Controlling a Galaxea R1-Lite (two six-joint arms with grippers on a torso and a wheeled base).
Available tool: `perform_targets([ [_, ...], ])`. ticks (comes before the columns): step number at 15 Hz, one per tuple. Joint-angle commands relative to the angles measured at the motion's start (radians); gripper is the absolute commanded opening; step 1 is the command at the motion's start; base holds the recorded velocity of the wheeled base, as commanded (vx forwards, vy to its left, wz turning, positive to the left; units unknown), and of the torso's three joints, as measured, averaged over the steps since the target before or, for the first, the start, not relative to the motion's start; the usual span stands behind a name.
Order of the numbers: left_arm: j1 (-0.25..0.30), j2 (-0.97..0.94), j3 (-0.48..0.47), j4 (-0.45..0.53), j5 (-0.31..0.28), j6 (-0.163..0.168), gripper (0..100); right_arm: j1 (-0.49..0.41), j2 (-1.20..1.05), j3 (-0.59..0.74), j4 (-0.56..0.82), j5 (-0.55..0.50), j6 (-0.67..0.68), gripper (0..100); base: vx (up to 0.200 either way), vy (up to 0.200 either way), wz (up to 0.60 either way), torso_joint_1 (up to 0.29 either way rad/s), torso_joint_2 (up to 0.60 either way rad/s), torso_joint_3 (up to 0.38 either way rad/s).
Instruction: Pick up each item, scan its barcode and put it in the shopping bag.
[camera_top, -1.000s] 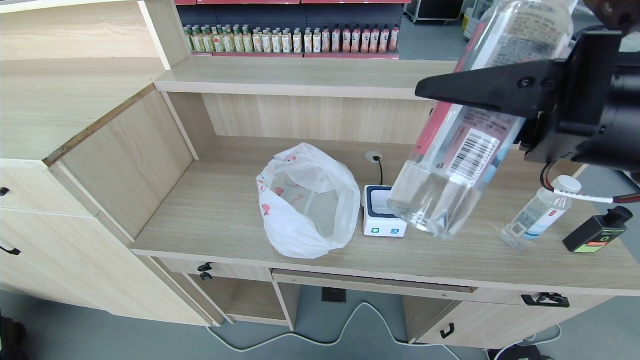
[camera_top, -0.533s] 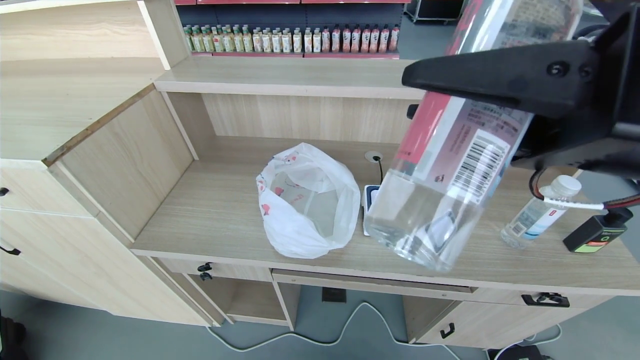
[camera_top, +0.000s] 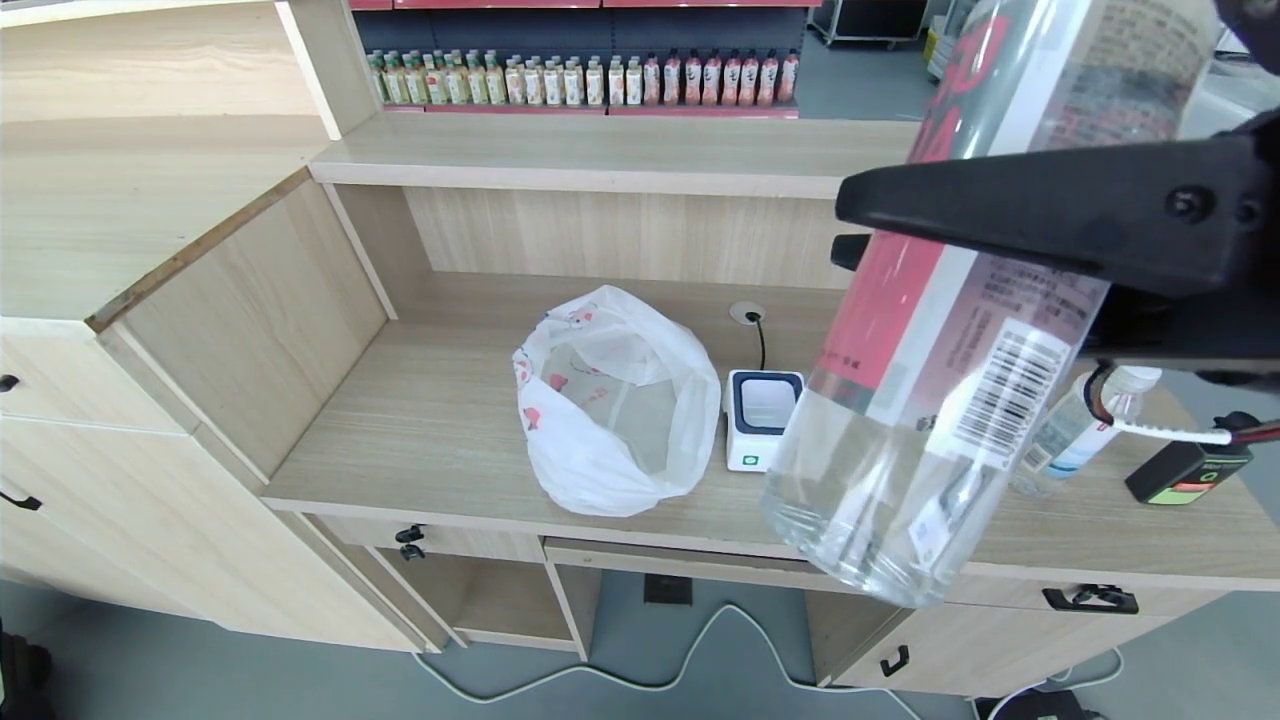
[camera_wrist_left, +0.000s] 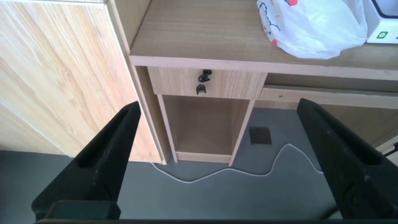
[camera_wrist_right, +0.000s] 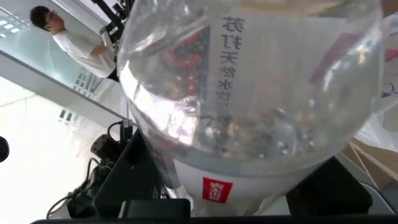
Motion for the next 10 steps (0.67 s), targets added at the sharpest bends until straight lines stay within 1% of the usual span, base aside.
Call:
perform_targets([
  [1,0.000,0.000,0.000,0.000,0.000,0.000,100,-0.006,-0.005,-0.008,0.000,0.001,-0.020,0,0.000,0.000,0.00,0.000,0.00,0.000],
  [2,-0.002,0.000,0.000,0.000,0.000,0.000,100,-0.043,-0.004,-0.008,0.000,-0.002,-0.059,0,0.000,0.000,0.00,0.000,0.00,0.000],
  [4,0.000,0.000,0.000,0.000,0.000,0.000,100,-0.187,-0.005,0.005,0.005,-0.008,-0.161,0,0.000,0.000,0.00,0.000,0.00,0.000],
  [5,0.000,0.000,0.000,0.000,0.000,0.000,100,-0.233,-0.007,0.009,0.007,-0.023,-0.174,0,0.000,0.000,0.00,0.000,0.00,0.000],
  [7,0.000,0.000,0.000,0.000,0.000,0.000,100,-0.356,-0.042,0.029,0.011,-0.048,-0.180,0,0.000,0.000,0.00,0.000,0.00,0.000],
  [8,0.000,0.000,0.000,0.000,0.000,0.000,100,-0.403,-0.065,0.051,0.011,-0.049,-0.201,0,0.000,0.000,0.00,0.000,0.00,0.000],
  [10,0.000,0.000,0.000,0.000,0.000,0.000,100,-0.532,-0.128,0.150,0.000,-0.051,-0.281,0,0.000,0.000,0.00,0.000,0.00,0.000],
])
